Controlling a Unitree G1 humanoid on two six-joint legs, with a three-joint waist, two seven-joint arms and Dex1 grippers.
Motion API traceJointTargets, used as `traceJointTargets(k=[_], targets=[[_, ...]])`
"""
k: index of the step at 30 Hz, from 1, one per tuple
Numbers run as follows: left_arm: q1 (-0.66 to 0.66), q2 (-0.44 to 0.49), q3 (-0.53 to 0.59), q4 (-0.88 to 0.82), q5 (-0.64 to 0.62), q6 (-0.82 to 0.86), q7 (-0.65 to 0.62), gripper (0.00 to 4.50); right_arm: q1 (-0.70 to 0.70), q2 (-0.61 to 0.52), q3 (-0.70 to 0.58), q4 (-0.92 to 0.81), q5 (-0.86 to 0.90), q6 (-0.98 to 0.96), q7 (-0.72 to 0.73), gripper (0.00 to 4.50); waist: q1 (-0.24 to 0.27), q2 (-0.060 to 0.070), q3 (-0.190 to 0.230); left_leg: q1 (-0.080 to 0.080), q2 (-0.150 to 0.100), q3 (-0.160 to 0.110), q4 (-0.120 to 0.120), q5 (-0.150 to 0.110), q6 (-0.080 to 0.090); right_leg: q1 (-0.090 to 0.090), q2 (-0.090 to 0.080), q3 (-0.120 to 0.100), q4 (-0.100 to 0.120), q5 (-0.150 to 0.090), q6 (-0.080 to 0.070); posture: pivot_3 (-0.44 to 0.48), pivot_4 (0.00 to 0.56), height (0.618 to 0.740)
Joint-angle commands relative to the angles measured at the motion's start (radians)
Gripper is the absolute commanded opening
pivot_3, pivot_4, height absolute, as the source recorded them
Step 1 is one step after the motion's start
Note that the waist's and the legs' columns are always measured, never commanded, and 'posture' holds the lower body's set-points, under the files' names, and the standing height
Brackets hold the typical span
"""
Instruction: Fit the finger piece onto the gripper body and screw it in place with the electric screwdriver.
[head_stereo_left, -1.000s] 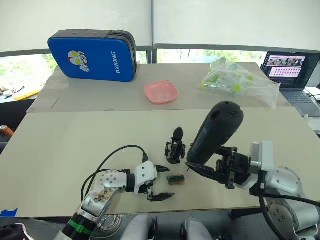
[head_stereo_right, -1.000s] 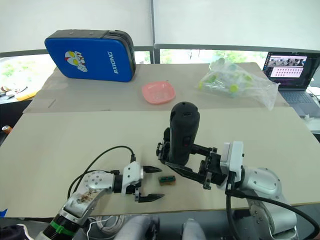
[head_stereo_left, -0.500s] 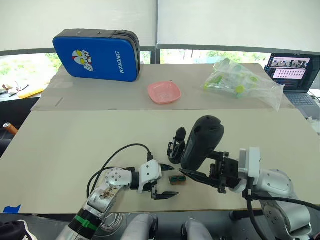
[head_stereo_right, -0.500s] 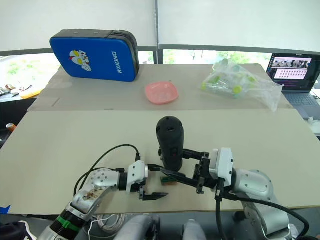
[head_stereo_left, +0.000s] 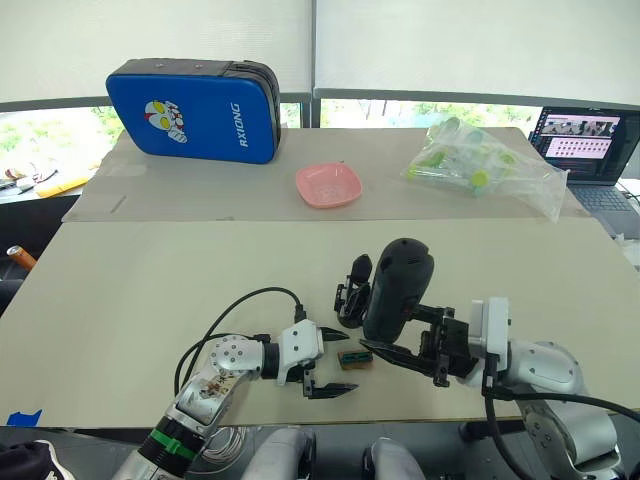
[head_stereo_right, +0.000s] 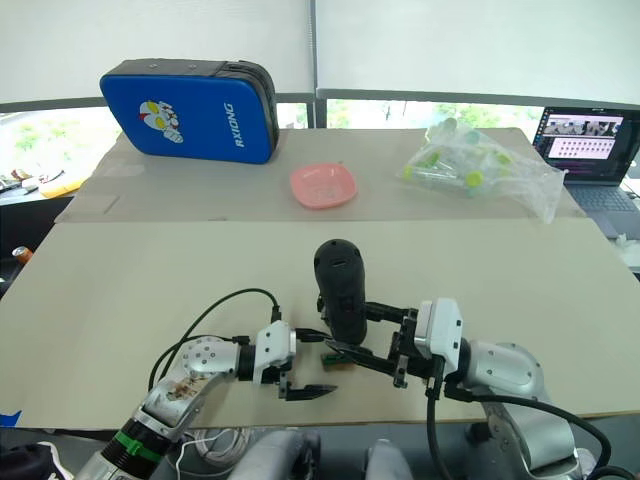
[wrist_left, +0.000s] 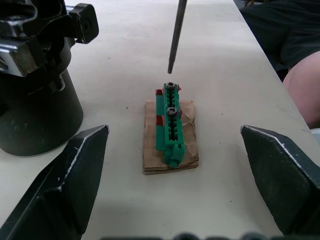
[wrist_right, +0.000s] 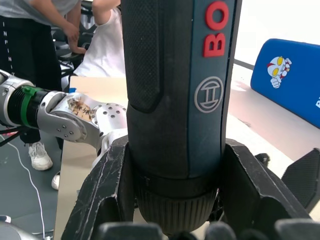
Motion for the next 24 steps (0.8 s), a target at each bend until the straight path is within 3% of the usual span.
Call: traceJointTargets(k=[1, 24], targets=[[0.014, 0.001, -0.019, 0.029, 0.014, 0.008, 0.003, 4.5, -0.014, 0.005, -0.006, -0.028, 0.016, -0.051, -0.01, 1.9, 0.0, 0.0, 0.0, 0.0, 0.0, 0.0, 0.0, 0.0, 0.0, 0.0, 0.0, 0.0, 0.0, 0.0, 0.0, 0.0, 0.15, 0.74], [0.012, -0.002, -0.019, 0.035, 0.013, 0.009, 0.002, 4.5, 0.001, -0.007, -0.003, -0.024, 0.019, -0.062, -0.011, 1.9, 0.0, 0.0, 0.0, 0.001, 0.0, 0.0, 0.0, 0.0, 0.0, 0.001, 0.0, 0.0, 0.0, 0.0, 0.0, 0.0, 0.15, 0.74]])
